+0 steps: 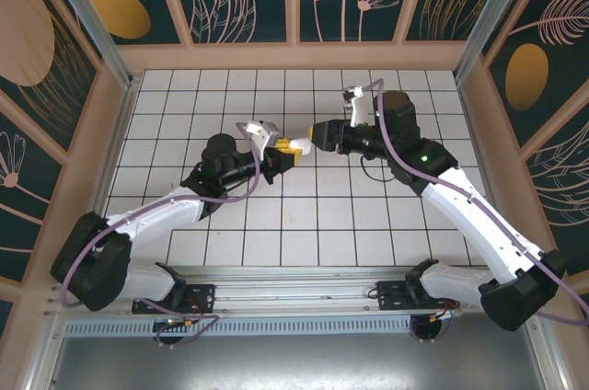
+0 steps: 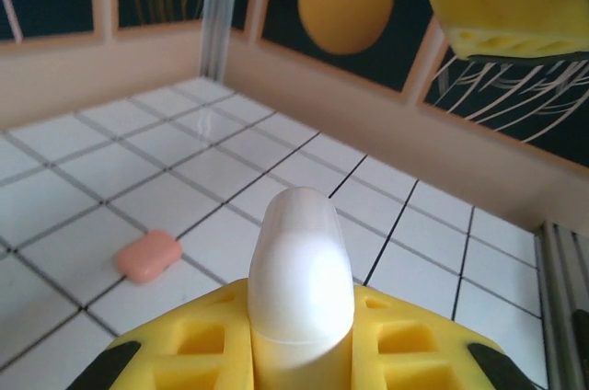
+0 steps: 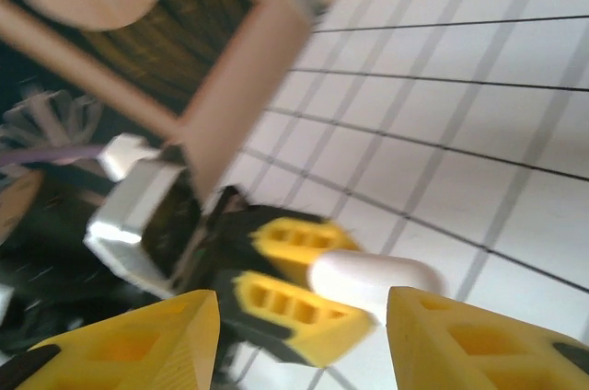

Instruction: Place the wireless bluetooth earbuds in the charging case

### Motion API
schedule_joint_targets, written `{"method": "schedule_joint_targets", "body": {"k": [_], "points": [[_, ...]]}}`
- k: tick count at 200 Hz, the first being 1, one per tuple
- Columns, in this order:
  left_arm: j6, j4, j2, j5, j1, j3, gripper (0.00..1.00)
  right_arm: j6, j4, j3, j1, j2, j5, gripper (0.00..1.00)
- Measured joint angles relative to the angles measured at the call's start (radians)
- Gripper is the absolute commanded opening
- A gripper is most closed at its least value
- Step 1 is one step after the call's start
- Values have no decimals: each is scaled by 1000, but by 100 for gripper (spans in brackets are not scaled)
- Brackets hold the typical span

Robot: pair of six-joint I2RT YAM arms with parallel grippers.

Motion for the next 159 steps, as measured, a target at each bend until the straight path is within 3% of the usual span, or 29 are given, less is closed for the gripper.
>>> {"method": "schedule_joint_targets", "body": {"k": [31, 70, 114, 147, 159], "points": [[-74, -42, 173, -26, 6, 36, 6, 35, -4, -195, -51, -3, 191, 57], [-182, -74, 412, -34, 6, 129, 8, 69, 30, -360, -148, -11, 319, 67], [-229, -151, 551, -83, 6, 217, 19, 62, 135, -463, -268, -58, 421, 86], [-223, -232, 600, -132, 6, 306, 34, 24, 212, -542, -367, -103, 509, 98], [-210, -261, 602, -152, 6, 323, 40, 4, 248, -573, -399, -116, 550, 99]]}}
